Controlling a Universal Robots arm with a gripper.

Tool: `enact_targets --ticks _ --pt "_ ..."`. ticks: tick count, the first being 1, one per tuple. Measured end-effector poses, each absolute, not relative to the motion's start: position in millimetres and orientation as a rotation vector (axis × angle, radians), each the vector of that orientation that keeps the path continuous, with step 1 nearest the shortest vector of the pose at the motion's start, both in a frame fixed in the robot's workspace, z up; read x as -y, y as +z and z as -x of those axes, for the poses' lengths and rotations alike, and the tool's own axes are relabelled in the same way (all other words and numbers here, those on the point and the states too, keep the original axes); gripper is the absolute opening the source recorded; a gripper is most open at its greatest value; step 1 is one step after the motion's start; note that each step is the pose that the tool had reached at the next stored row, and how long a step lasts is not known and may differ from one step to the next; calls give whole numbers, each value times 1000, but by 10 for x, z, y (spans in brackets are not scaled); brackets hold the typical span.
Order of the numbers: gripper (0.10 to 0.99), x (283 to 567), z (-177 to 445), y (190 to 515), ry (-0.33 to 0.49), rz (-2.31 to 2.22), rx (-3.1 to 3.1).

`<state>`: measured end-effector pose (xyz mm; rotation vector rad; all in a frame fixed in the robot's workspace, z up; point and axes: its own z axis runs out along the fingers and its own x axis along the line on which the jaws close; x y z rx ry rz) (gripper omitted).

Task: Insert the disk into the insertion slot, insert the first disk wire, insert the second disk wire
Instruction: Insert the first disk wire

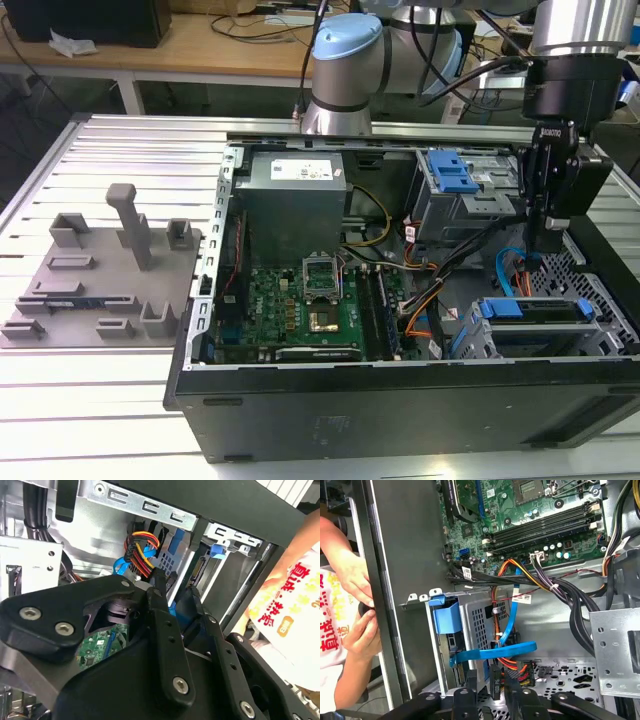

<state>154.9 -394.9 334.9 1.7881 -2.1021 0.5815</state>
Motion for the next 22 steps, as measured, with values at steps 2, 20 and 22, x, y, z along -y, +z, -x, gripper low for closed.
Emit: enact_targets --ticks 2,20,22 --pt "349 3892 -1549 3345 591 -1785 2094" --pt "267 3851 -1555 3275 614 -1784 2057" --pt "169 3851 -1555 3265 615 -1783 2056"
